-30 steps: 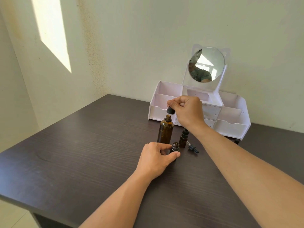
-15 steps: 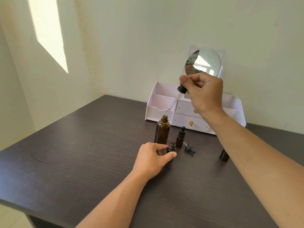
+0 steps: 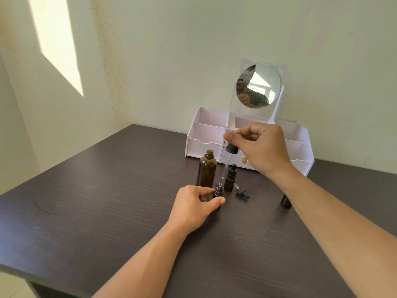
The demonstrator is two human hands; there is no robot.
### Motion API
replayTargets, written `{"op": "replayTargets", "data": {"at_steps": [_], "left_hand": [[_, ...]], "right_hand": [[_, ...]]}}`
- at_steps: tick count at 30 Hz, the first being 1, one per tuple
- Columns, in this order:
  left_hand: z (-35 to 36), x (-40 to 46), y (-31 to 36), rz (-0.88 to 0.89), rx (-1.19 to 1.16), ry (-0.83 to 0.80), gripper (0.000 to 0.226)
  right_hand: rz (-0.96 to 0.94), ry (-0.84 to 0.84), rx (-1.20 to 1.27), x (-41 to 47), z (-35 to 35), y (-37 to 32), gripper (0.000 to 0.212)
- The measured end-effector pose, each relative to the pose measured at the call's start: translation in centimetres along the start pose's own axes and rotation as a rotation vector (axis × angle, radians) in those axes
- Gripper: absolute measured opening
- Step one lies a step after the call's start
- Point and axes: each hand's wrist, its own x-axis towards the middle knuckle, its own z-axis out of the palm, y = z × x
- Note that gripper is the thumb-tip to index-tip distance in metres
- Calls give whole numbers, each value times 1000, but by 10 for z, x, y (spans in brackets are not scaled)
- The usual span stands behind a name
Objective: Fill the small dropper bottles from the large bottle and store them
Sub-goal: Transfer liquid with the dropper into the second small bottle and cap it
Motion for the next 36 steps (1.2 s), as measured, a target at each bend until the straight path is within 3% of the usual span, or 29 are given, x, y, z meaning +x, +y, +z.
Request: {"op": "replayTargets", "data": {"at_steps": [14,21,30,36], "left_hand": [[1,1,-2,5,5,15,54],[2,1,-2,-2,-15,9,54],[2,1,-3,5,-5,-1,55],[1,0,-2,3,-1,-7,55]], "right_hand": [[-28,24,-163,-3,8,11,13],[-16,16,-27,4,3,-4,12],[-53,173,28,44,14,-16,19],[-27,105,-36,48,28,-5,20]]}}
